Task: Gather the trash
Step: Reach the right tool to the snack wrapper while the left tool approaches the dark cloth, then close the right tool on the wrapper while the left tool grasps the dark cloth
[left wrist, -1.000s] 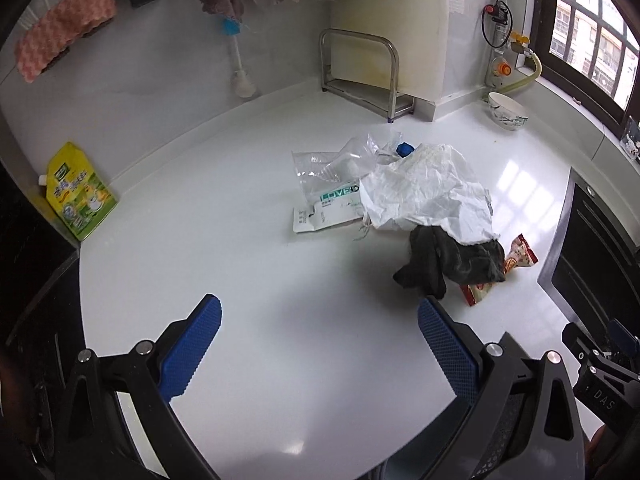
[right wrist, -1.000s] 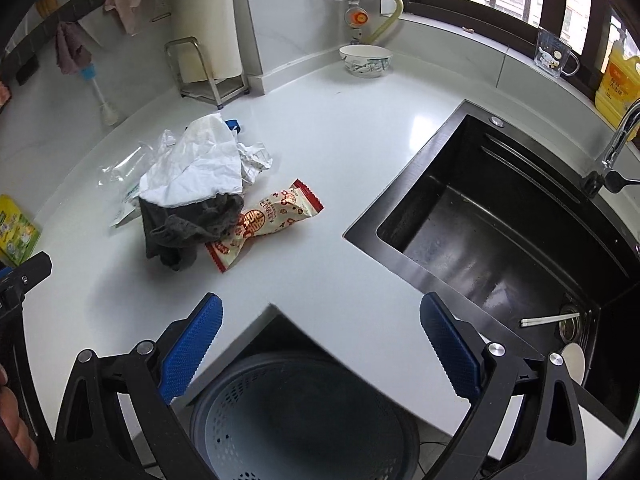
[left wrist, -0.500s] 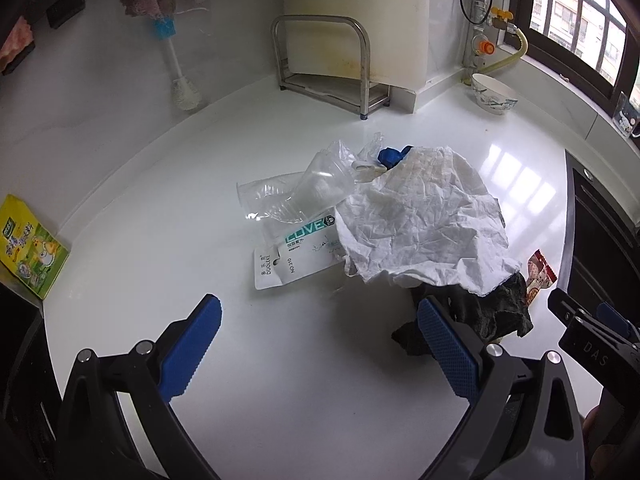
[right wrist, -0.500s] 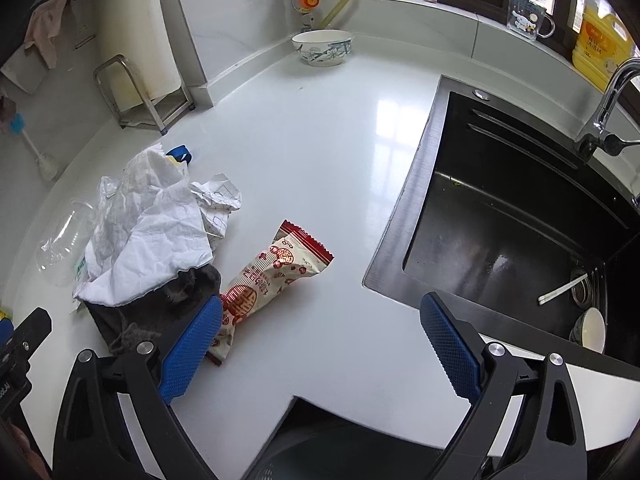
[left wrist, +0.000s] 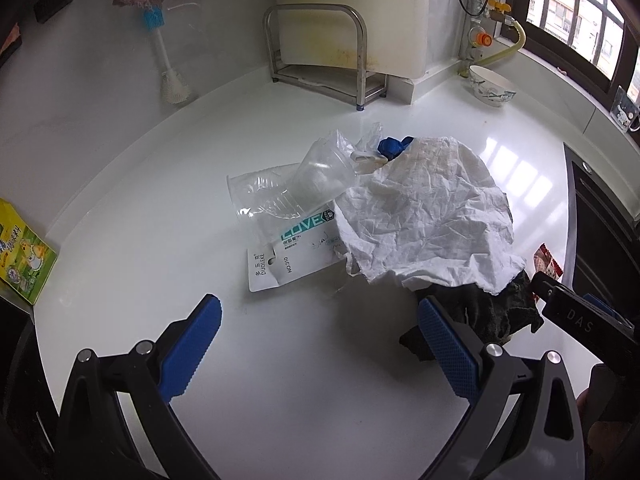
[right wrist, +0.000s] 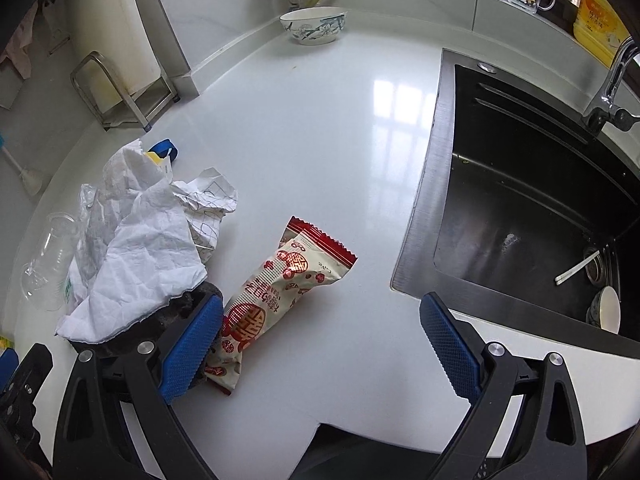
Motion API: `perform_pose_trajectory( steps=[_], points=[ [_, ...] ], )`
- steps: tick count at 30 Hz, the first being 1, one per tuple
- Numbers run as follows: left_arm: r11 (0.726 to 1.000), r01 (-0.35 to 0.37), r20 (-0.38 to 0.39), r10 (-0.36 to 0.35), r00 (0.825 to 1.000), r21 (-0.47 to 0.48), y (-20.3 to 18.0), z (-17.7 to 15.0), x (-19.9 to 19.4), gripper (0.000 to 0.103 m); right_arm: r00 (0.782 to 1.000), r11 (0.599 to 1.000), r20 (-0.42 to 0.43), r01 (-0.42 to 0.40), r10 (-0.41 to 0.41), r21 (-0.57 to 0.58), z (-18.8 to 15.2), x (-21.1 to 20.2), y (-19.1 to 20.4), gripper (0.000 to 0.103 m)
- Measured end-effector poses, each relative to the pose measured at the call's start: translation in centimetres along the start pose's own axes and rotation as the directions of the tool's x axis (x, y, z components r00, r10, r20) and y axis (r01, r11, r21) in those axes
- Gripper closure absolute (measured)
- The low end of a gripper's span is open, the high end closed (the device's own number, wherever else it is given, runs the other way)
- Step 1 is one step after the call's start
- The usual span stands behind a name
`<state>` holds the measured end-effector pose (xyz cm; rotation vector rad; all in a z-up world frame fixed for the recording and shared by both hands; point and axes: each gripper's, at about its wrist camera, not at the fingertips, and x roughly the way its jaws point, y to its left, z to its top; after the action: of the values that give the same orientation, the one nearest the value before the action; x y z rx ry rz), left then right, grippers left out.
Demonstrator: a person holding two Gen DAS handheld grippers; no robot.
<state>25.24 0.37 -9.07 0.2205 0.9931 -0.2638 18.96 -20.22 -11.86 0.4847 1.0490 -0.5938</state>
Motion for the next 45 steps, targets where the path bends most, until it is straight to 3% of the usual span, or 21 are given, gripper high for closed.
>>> perform_pose_trajectory(
  steps=[8, 10, 15, 24, 33, 45],
  points=[
    [1.000, 0.005, -0.008, -0.005, 1.000, -0.002, -0.1, -0.7, 0.1, 0.006, 0.997, 0.998, -0.051, -0.052, 0.053, 0.019, -0.2, 1.0, 0.2, 0.012],
    [1.000, 0.008, -0.007, -0.008, 1.000, -0.001, -0.2, -0.9, 0.0, 0.006, 0.996, 0.998, -0.062, -0.064, 0.065, 0.021, -0.4, 1.1, 0.2, 0.040],
    [1.000, 0.018, 0.006, -0.018, 1.000, 0.002, -0.5, -1.2, -0.3, 0.006, 0.992, 0.995, -0.078, -0.102, 0.104, 0.022, -0.7, 1.0, 0.0, 0.083],
    [0.997, 0.078, 0.051, -0.077, 0.996, -0.016, -1.8, -2.6, -1.0, 0.006, 0.989, 0.989, 0.016, -0.148, 0.148, 0.020, -0.8, -1.6, -2.1, 0.083],
    [0.989, 0.147, 0.113, -0.143, 0.983, -0.023, -4.9, -4.2, -1.5, 0.006, 0.990, 0.988, 0.006, -0.143, 0.143, 0.054, -2.8, -2.7, -5.7, 0.083],
    [0.998, 0.069, 0.102, -0.068, 0.992, -0.006, -8.9, -3.7, 2.5, 0.006, 0.987, 0.984, -0.008, -0.157, 0.159, 0.080, -5.0, -2.9, -8.9, 0.083]
  ],
)
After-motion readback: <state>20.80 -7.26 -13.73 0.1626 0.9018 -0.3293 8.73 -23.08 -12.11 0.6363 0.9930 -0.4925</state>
